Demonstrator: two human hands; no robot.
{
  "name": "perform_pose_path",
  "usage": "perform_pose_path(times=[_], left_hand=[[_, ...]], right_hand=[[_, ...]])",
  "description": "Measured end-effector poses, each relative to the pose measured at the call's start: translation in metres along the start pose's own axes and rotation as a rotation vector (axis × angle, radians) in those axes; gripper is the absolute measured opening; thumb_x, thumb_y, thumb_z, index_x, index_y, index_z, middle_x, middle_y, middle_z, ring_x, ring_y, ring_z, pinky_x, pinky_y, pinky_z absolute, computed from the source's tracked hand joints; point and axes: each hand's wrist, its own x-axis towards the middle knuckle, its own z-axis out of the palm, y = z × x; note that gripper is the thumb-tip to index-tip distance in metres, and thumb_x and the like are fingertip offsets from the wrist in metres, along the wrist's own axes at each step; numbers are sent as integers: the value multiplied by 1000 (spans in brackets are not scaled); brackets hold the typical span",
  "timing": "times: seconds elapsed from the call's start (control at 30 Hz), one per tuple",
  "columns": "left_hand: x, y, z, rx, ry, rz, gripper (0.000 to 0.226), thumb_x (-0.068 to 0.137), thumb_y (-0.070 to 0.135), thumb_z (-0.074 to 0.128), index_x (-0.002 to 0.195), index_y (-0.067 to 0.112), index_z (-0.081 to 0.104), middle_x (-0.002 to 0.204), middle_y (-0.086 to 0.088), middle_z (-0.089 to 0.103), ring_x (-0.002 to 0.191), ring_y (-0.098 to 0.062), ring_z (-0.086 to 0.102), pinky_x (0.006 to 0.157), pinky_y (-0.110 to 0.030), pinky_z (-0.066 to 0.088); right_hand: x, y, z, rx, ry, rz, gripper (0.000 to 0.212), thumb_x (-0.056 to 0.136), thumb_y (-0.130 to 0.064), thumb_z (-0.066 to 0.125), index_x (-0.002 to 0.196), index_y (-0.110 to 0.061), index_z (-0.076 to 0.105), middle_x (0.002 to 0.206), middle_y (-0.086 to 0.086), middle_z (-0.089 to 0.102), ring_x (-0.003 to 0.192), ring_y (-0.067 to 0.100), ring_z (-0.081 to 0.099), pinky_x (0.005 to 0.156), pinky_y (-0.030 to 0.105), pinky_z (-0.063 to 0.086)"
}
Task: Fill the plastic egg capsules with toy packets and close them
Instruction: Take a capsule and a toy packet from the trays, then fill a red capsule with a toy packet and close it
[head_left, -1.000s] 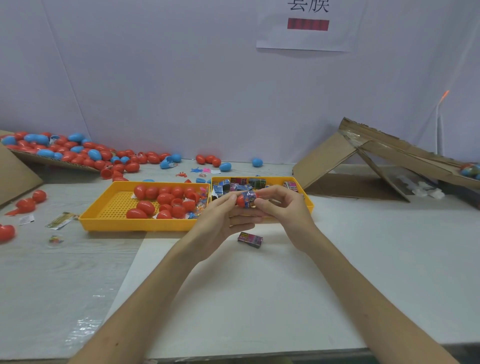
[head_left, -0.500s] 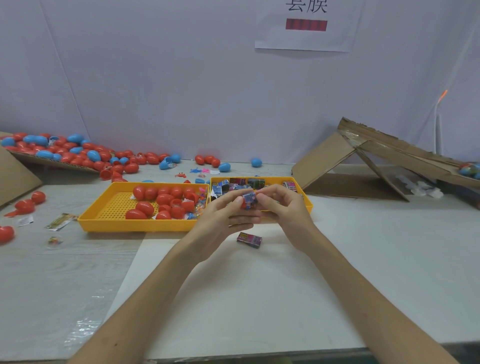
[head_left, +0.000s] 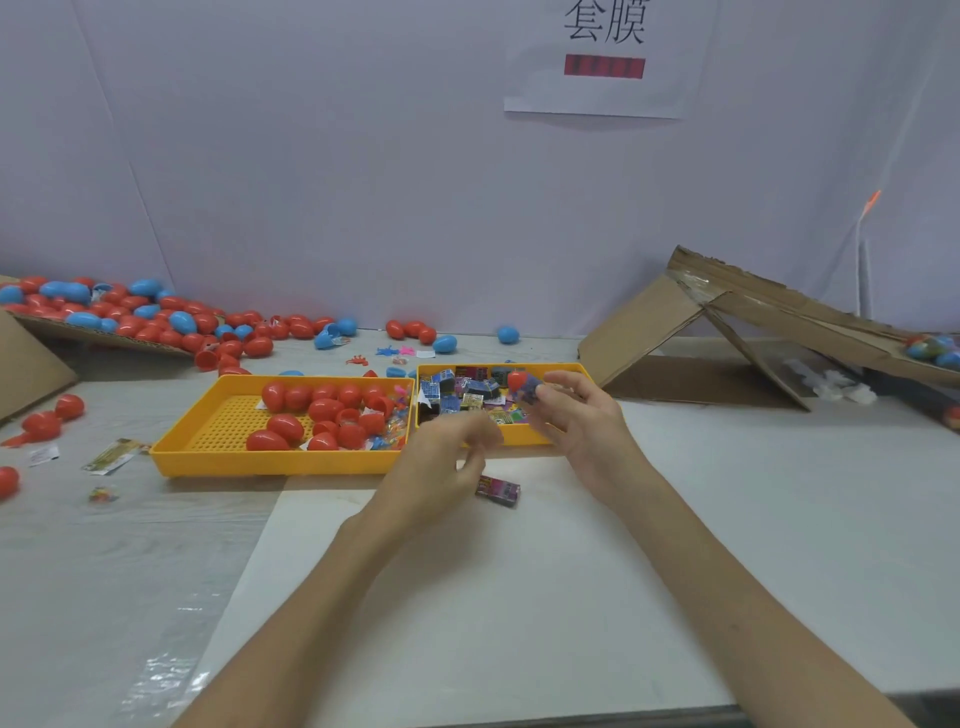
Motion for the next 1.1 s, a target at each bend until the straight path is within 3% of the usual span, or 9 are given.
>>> perform_pose_path(times=[0.13, 0.27, 0.37, 0.47, 0.53, 0.67, 0.8, 0.93, 1.1], left_hand=[[-2, -2, 3, 239, -322, -21, 34, 92, 14, 58, 118, 32, 68, 121, 14, 63, 122, -8, 53, 110, -49, 38], [1, -5, 1, 222, -302, -16, 24, 95, 17, 62, 110, 33, 74, 110, 13, 67, 106, -6, 59, 97, -41, 47], [1, -4, 1, 194, -293, -8, 21, 96, 18, 64, 106, 33, 75, 105, 13, 68, 99, -4, 60, 90, -39, 51], [0, -5, 3, 202, -294, -9, 22, 97, 18, 62, 109, 33, 72, 107, 14, 67, 101, -5, 59, 94, -41, 50], [0, -6, 3, 202, -300, -30, 26, 96, 19, 64, 116, 35, 69, 111, 16, 66, 106, -4, 58, 102, -46, 46], [-2, -9, 1, 168, -321, -91, 49, 94, 18, 66, 138, 34, 51, 113, 13, 64, 107, -5, 59, 113, -55, 37], [0, -11, -1, 145, -296, -104, 60, 93, 13, 65, 145, 34, 41, 104, 15, 64, 99, -5, 57, 112, -53, 38], [2, -13, -1, 105, -297, -101, 59, 93, 11, 66, 144, 32, 43, 100, 19, 65, 105, -8, 62, 113, -58, 35], [1, -14, -3, 93, -292, -93, 59, 93, 8, 66, 142, 33, 45, 101, 19, 65, 107, -8, 61, 111, -54, 40]], right_hand=[[5, -5, -3, 87, 40, 182, 9, 92, -14, 68, 99, -16, 64, 88, 0, 75, 83, 19, 75, 70, 26, 57], [22, -22, 3, 9, 44, 378, 10, 94, -19, 69, 98, -10, 69, 81, 4, 74, 71, 14, 73, 59, 22, 57], [54, -70, -2, 200, 79, 221, 17, 99, -13, 60, 112, -2, 64, 97, 13, 70, 72, 16, 73, 59, 22, 58], [78, -122, -16, 498, 182, 11, 34, 103, -22, 55, 129, -1, 47, 114, 22, 64, 95, 29, 71, 71, 33, 60], [76, -124, -20, 336, 189, 46, 34, 105, -29, 50, 127, -4, 41, 117, 22, 60, 99, 32, 67, 76, 37, 56], [43, -66, -12, -281, 48, -9, 13, 102, -11, 53, 103, -8, 65, 96, 12, 69, 73, 17, 70, 65, 27, 57], [-1, -9, -9, -664, -236, -197, 37, 87, 8, 61, 80, -25, 76, 77, -2, 71, 63, 12, 62, 60, 24, 51], [-17, 23, -11, -1079, -439, -290, 49, 71, 11, 51, 91, -24, 79, 95, -8, 68, 84, 9, 63, 63, 15, 43], [-18, 23, -16, -1114, -480, -272, 41, 80, 7, 60, 101, -22, 80, 103, -4, 68, 93, 5, 62, 71, 9, 43]])
